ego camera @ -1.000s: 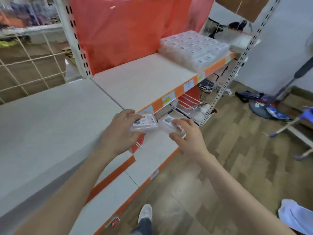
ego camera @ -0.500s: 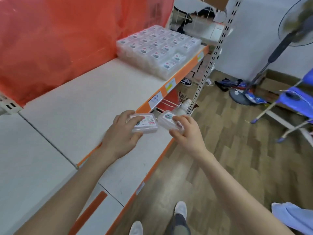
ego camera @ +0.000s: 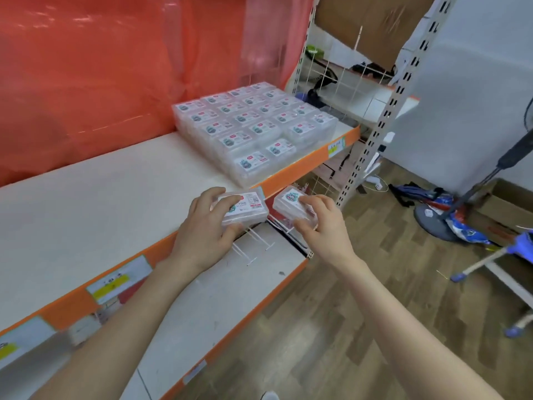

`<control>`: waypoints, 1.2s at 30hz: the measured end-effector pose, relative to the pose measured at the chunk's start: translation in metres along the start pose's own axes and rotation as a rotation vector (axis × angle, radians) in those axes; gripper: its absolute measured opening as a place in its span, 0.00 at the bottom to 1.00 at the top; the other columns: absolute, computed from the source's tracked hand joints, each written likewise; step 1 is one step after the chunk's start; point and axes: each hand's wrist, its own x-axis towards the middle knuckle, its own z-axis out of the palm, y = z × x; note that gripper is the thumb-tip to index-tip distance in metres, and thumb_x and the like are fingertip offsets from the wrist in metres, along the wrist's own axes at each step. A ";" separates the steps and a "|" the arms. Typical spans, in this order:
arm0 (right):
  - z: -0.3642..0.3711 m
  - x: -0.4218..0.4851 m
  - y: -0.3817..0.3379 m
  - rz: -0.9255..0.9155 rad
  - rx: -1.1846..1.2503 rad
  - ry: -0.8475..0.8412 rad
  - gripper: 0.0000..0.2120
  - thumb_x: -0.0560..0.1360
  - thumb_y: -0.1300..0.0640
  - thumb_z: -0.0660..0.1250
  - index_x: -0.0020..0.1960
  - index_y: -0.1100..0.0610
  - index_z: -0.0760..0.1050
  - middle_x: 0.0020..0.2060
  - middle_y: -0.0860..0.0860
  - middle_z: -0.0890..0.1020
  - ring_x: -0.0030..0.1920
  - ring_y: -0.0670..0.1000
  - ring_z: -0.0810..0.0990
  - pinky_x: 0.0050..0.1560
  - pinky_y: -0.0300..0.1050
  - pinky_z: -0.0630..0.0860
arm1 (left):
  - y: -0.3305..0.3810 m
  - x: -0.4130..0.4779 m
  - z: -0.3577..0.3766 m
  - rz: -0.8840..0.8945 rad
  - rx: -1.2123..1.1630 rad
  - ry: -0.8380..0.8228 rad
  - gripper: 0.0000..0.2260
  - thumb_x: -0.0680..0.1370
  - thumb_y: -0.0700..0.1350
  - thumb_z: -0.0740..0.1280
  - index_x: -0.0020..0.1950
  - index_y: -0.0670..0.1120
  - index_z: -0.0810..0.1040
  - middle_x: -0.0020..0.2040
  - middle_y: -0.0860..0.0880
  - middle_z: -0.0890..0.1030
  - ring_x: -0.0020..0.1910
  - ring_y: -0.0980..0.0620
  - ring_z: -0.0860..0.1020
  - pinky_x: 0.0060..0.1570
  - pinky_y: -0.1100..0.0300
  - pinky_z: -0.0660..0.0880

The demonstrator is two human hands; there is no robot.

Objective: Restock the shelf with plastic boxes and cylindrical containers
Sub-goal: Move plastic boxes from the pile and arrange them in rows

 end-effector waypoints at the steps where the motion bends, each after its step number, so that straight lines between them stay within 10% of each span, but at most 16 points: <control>1: -0.004 0.009 0.005 -0.017 -0.005 -0.011 0.19 0.74 0.59 0.67 0.64 0.58 0.72 0.61 0.56 0.72 0.61 0.56 0.68 0.58 0.41 0.62 | 0.003 0.004 0.003 -0.013 -0.001 0.012 0.19 0.74 0.42 0.68 0.65 0.46 0.74 0.67 0.44 0.67 0.65 0.44 0.65 0.59 0.57 0.63; 19: 0.003 0.141 0.035 -0.278 -0.178 0.006 0.24 0.69 0.63 0.67 0.65 0.55 0.70 0.66 0.52 0.68 0.68 0.53 0.63 0.60 0.45 0.55 | -0.003 0.088 0.009 -0.123 0.036 0.104 0.21 0.71 0.48 0.66 0.63 0.46 0.75 0.65 0.43 0.69 0.65 0.43 0.67 0.60 0.58 0.61; 29: -0.001 0.199 0.050 -0.529 -0.261 -0.282 0.27 0.72 0.62 0.66 0.69 0.51 0.66 0.71 0.50 0.62 0.73 0.52 0.54 0.67 0.56 0.50 | 0.010 0.096 0.026 -0.240 0.036 0.185 0.22 0.70 0.48 0.64 0.63 0.45 0.75 0.66 0.43 0.69 0.65 0.42 0.67 0.61 0.59 0.60; 36: 0.000 0.214 0.059 -0.690 -0.260 -0.258 0.22 0.70 0.67 0.65 0.63 0.57 0.74 0.65 0.55 0.71 0.67 0.58 0.66 0.62 0.52 0.58 | 0.023 0.097 0.043 -0.325 0.055 0.267 0.19 0.73 0.42 0.69 0.64 0.45 0.75 0.66 0.43 0.68 0.65 0.43 0.67 0.61 0.60 0.60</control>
